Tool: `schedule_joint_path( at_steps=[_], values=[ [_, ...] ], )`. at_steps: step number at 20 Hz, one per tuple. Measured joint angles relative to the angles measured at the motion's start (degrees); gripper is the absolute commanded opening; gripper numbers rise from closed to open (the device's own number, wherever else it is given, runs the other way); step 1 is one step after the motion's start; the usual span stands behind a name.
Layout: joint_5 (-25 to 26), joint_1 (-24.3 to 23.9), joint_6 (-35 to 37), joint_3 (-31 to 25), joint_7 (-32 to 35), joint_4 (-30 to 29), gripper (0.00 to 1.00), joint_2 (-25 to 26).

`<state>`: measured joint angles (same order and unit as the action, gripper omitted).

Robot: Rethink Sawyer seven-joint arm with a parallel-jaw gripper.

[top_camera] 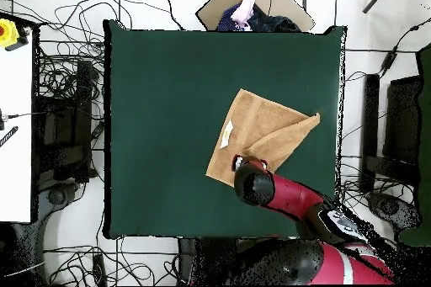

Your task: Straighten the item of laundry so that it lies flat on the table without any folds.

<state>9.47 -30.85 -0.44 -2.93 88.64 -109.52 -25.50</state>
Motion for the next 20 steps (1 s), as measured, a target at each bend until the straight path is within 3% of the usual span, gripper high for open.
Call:
schedule_joint_path(
  at_steps=[5, 10, 15, 20],
  values=[
    [0.0, -1.1, 0.0, -0.7, 0.0, -0.4, 0.0, -0.1],
    [0.4, -9.2, 0.5, -5.4, 0.0, -3.4, 0.0, -1.7],
    [0.8, -16.7, 6.4, -5.9, 0.0, -5.5, 0.0, -6.3],
    [1.9, -19.7, 14.4, -4.9, 0.0, -6.4, 0.0, -11.7]
  ],
)
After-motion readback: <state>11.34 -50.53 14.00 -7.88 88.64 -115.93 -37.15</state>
